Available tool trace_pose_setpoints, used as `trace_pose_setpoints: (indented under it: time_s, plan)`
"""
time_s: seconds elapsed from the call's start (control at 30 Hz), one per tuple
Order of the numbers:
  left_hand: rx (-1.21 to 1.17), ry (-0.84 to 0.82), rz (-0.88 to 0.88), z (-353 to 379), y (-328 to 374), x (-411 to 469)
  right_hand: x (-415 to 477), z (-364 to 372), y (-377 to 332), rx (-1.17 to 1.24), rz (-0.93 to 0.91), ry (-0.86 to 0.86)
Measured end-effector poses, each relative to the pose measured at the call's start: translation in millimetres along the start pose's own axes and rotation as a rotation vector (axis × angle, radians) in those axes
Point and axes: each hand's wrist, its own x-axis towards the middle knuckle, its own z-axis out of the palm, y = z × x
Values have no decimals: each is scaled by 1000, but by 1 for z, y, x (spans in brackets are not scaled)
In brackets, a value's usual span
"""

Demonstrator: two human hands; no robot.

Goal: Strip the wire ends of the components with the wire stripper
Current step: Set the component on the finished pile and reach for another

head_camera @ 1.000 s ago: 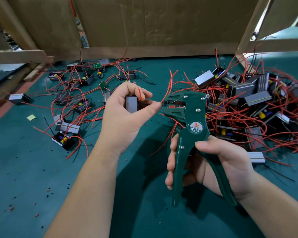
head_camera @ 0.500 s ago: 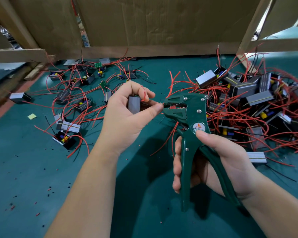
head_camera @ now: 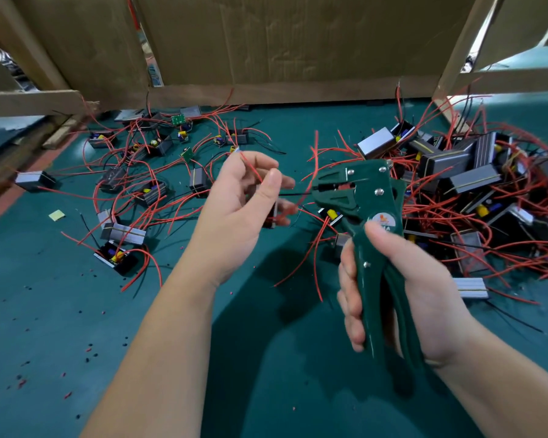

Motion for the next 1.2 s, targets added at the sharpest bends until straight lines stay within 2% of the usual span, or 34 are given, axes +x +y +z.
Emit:
trace_pose_setpoints:
  time_s: [0.2,0.3,0.4,0.53,0.67,0.77,0.9,0.97,1.03,1.13,1.2]
  plan:
    - [130,12,-101,7,-6,1,6,-3,-3,157,-172,-1]
    - [155,70,-81,8,-10,1,6,-3,-5,210,-130,-43]
    - [103,46,-59,11,-14,2,7,1,-4,197,-78,-106]
    - [-35,-52,-187,19,-15,2,7,6,0,130,-55,-193]
    - [-34,65,-288,37,-6,17,5,4,-2,74,-87,-147]
    - [-97,-19,-284,35,-2,12,5,2,-4,77,-44,-217]
    - [-221,-212,-268,28,-9,-3,6,1,-4,75,-50,-203]
    - [-12,-107,-320,25,-16,11,8,1,-4,95,-154,-149]
    - [325,68,-365,17,-20,25,9,-3,-5,110,-346,-25]
    - [990,105,-84,-4,-25,6,10,-9,-9,120,-560,112]
    - [1164,235,-117,-16,-25,-2,10,-11,-10,129,-560,155]
